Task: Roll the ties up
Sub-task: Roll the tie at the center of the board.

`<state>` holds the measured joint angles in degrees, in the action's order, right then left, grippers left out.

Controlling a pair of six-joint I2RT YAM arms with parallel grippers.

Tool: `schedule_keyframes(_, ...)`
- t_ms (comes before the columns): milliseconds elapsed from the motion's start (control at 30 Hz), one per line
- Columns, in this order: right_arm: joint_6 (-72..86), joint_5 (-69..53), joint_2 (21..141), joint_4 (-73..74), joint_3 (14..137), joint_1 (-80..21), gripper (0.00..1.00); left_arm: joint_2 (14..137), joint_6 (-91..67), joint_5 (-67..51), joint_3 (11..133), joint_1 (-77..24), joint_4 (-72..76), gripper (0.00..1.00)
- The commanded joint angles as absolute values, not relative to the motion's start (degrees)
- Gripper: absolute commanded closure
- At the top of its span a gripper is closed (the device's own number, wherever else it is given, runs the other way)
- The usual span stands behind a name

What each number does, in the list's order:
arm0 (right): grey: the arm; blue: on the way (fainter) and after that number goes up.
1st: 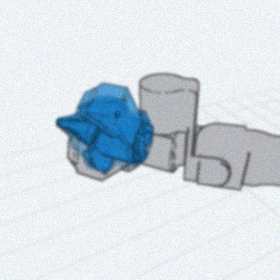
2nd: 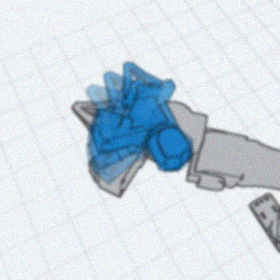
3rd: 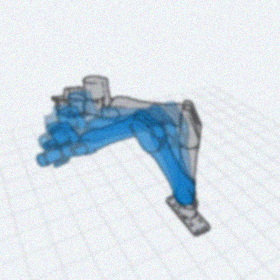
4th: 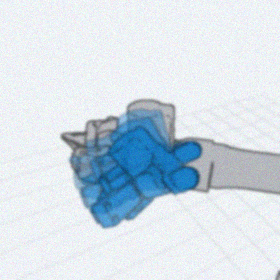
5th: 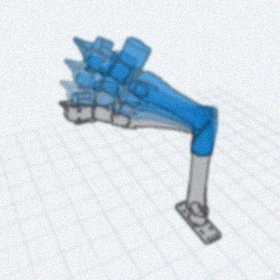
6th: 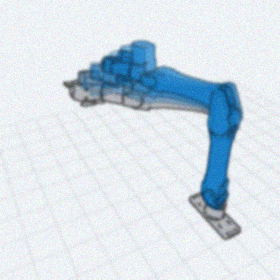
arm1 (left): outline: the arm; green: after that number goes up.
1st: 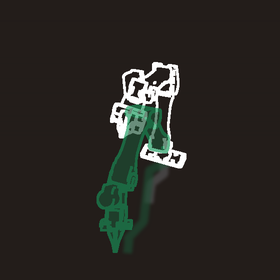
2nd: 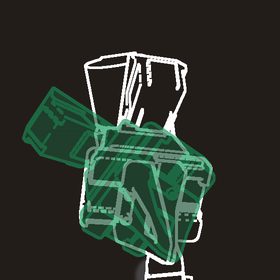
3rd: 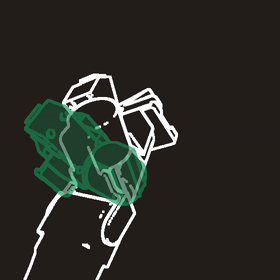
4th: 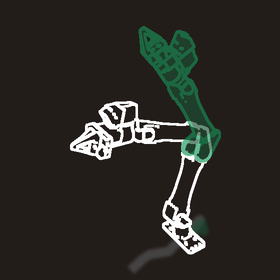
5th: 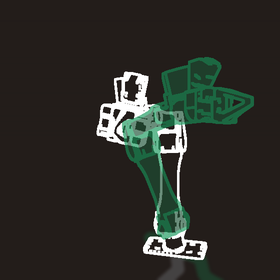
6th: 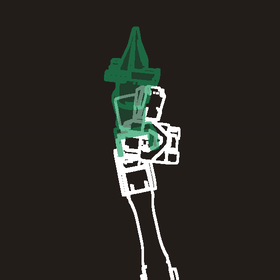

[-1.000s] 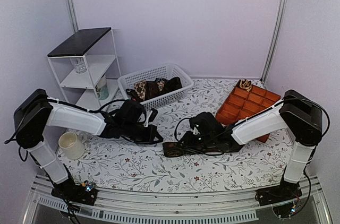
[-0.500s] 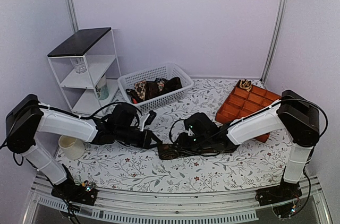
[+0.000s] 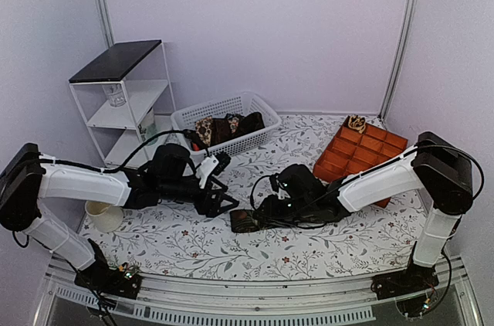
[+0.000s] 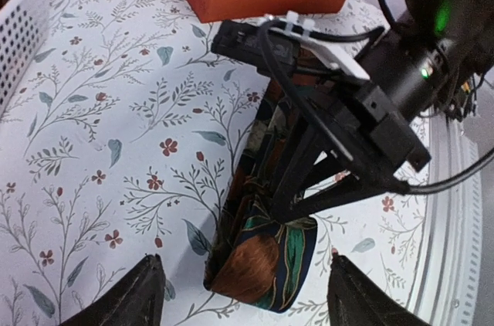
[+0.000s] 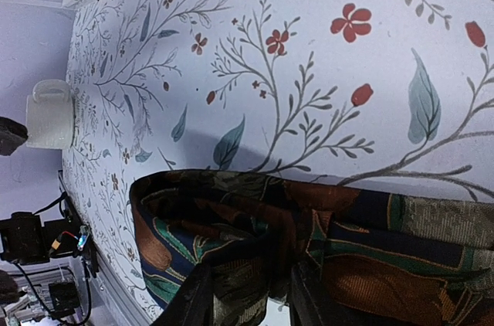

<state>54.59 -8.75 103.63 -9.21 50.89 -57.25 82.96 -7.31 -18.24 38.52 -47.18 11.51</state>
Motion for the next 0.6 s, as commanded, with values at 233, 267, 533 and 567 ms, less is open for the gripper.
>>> schedule_keyframes(233, 53.8, -14.3, 103.9, -16.9, 47.9, -55.2, 0.69, 87.0, 17.7, -25.3, 31.7, -49.2, 23.6, 0.22)
schedule_keyframes(267, 53.7, -14.4, 104.0, -17.1, 47.9, -55.1, 0.69, 86.9, 18.4, -24.3, 31.1, -49.4, 24.8, 0.21)
schedule_keyframes(533, 54.0, -15.0, 104.8, -18.4, 47.9, -54.8, 0.70, 92.4, 19.8, -20.7, 32.9, -50.5, 27.6, 0.17)
schedule_keyframes(567, 54.1, -15.1, 105.0, -18.6, 47.9, -54.8, 0.70, 93.2, 19.6, -20.5, 33.1, -50.6, 28.3, 0.17)
